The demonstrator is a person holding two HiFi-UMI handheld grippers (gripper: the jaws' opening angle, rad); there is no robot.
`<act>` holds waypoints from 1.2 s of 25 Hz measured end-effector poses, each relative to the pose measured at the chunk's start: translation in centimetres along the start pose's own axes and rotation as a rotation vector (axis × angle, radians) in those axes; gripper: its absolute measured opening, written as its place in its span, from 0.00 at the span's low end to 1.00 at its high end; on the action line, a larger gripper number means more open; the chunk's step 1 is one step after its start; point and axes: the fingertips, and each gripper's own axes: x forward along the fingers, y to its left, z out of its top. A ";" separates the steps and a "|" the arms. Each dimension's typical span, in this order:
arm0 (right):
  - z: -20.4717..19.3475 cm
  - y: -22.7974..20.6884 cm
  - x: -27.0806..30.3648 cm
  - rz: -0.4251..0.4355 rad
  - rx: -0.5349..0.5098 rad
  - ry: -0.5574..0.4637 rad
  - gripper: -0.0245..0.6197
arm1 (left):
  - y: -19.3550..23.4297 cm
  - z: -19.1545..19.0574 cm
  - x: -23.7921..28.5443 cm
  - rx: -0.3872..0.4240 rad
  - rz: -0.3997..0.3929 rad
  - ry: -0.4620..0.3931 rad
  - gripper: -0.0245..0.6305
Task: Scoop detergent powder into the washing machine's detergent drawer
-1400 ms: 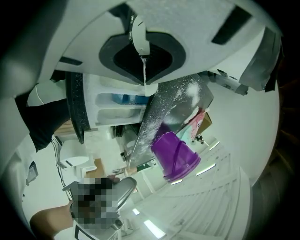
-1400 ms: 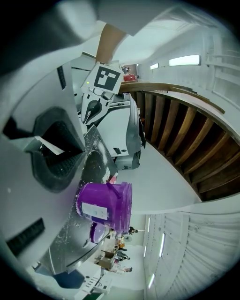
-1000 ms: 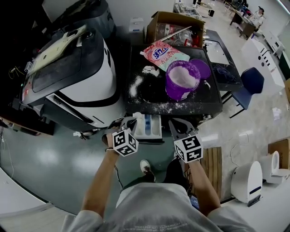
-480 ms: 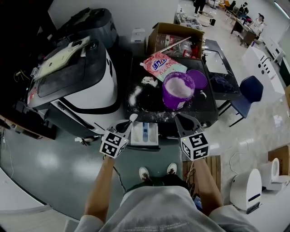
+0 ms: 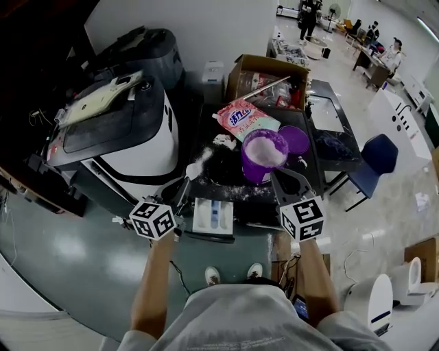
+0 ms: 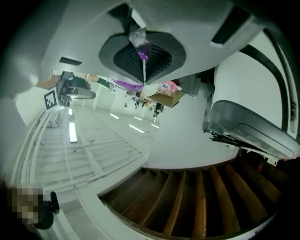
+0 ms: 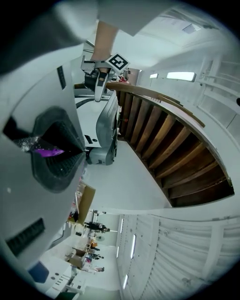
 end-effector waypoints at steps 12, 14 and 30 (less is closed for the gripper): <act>5.6 -1.2 0.4 0.030 -0.071 -0.097 0.05 | -3.3 8.0 -0.4 0.115 -0.027 -0.115 0.06; 6.4 -1.4 0.5 0.030 -0.083 -0.112 0.05 | -3.8 8.8 -0.4 0.171 -0.022 -0.111 0.06; 9.2 -2.3 1.1 0.019 -0.123 -0.156 0.05 | -6.0 13.3 -0.1 0.343 -0.018 -0.154 0.06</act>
